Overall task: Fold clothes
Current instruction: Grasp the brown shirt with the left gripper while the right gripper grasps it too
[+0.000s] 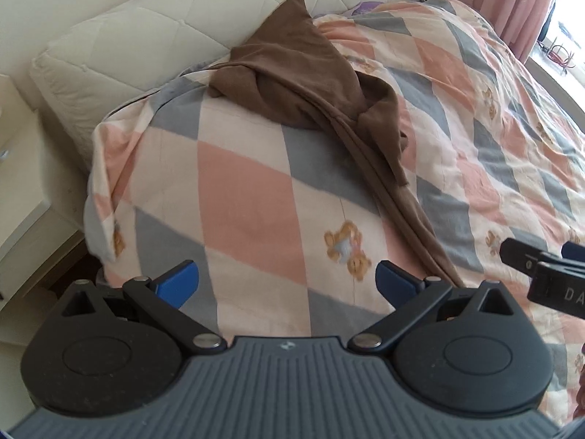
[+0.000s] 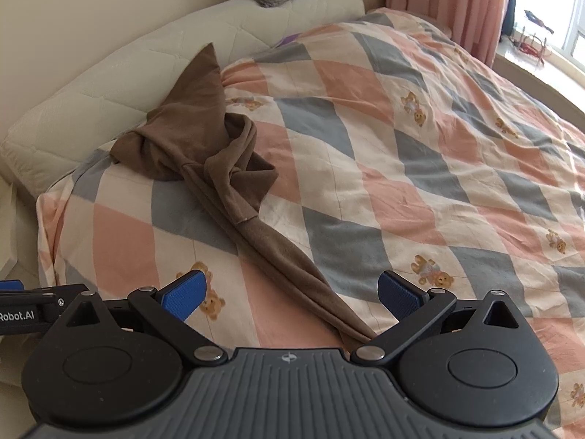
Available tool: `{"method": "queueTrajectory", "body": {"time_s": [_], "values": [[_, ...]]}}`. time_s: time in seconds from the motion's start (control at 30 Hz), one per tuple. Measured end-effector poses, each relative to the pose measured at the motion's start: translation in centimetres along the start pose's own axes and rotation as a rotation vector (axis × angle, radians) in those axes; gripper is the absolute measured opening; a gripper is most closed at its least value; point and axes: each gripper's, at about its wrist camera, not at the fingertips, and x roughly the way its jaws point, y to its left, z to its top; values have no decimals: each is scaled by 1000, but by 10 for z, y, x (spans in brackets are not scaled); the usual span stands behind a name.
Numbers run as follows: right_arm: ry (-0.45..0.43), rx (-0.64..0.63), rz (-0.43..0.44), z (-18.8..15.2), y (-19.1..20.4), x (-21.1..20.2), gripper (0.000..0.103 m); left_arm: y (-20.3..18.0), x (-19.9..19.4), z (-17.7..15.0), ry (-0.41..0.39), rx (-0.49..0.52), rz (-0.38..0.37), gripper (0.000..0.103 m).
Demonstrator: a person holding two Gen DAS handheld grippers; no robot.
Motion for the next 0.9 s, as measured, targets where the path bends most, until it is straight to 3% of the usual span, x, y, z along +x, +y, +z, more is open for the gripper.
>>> {"method": "queueTrajectory", "body": {"time_s": [0.2,0.47,0.53,0.7,0.83,0.9], "values": [[13,127,52,23,-14,35,103,8,41,43,18,-49,-102,98],[-17,133,185,58,-4,81,102,13,105,101,66,-189,-193,91],[-21,110,203,65,4,92,99,15,123,112,85,-241,-216,82],[-31,51,231,77,15,117,88,21,167,132,146,-390,-274,74],[-34,38,283,84,15,133,66,18,192,139,160,-442,-264,74],[-30,38,303,87,16,143,65,18,204,141,166,-469,-266,73]]}}
